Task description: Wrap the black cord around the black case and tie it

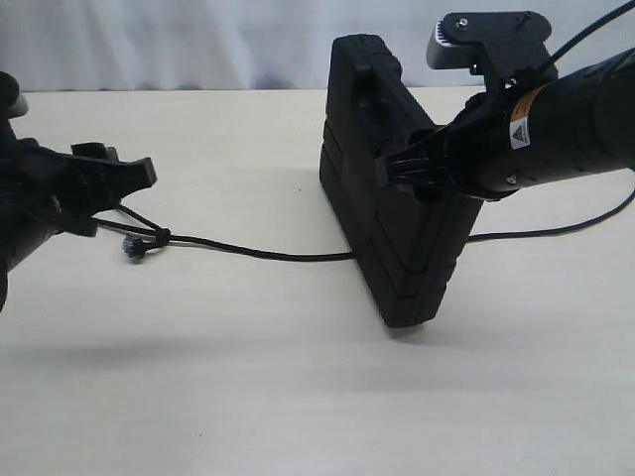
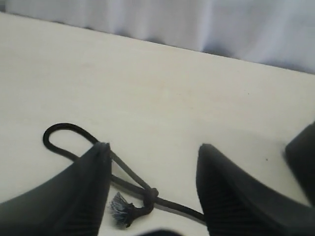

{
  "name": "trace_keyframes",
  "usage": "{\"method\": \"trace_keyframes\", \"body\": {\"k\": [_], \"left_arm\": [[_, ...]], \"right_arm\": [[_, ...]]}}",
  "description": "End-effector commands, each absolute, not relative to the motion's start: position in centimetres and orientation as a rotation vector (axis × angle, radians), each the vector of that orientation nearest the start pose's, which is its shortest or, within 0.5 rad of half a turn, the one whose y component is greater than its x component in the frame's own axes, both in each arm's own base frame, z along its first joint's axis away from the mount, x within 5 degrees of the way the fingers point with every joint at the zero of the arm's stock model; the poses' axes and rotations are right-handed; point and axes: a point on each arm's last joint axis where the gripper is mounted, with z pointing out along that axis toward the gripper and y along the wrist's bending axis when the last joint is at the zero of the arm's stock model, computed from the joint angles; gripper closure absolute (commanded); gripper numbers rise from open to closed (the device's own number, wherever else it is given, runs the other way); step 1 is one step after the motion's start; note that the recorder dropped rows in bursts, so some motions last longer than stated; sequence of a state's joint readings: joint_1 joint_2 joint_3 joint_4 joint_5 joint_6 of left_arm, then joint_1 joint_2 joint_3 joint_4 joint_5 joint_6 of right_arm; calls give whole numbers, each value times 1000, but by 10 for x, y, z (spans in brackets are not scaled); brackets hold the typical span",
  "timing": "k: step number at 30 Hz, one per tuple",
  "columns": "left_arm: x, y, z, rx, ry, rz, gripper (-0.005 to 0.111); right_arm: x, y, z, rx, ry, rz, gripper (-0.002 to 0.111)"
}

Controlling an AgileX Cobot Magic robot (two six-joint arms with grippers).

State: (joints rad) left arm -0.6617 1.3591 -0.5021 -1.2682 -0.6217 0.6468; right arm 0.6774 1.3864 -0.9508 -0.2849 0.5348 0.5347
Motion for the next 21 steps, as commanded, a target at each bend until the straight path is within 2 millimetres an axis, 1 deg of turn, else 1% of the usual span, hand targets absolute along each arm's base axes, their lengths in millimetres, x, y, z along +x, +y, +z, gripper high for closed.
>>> {"method": "trace_keyframes", "body": {"k": [1, 4, 5, 7, 12, 13, 14, 16, 19, 21], "left_arm": [[226, -98, 197, -341, 2060, -157, 57], [232, -95, 187, -290, 2098, -122, 57], [234, -96, 185, -240, 2110, -113, 57], [238, -98, 181, -93, 2120, -95, 57], [243, -115, 176, 395, 2035, -34, 57], [243, -117, 176, 445, 2020, -30, 57], [245, -119, 176, 470, 2018, -33, 57], [249, -122, 178, 463, 2031, -51, 57], [257, -131, 180, 489, 2088, -101, 57], [265, -139, 182, 577, 2147, -141, 57]], "right_arm": [[233, 171, 286, -419, 2339, 287, 104], [233, 171, 286, -424, 2338, 285, 104], [234, 171, 286, -425, 2337, 284, 104], [234, 171, 286, -425, 2337, 284, 104], [234, 171, 286, -438, 2334, 279, 104], [234, 171, 286, -440, 2333, 278, 104], [234, 171, 286, -440, 2333, 278, 104], [234, 171, 286, -445, 2332, 276, 104], [234, 171, 286, -447, 2332, 275, 104], [233, 171, 285, -445, 2334, 274, 104]]}}
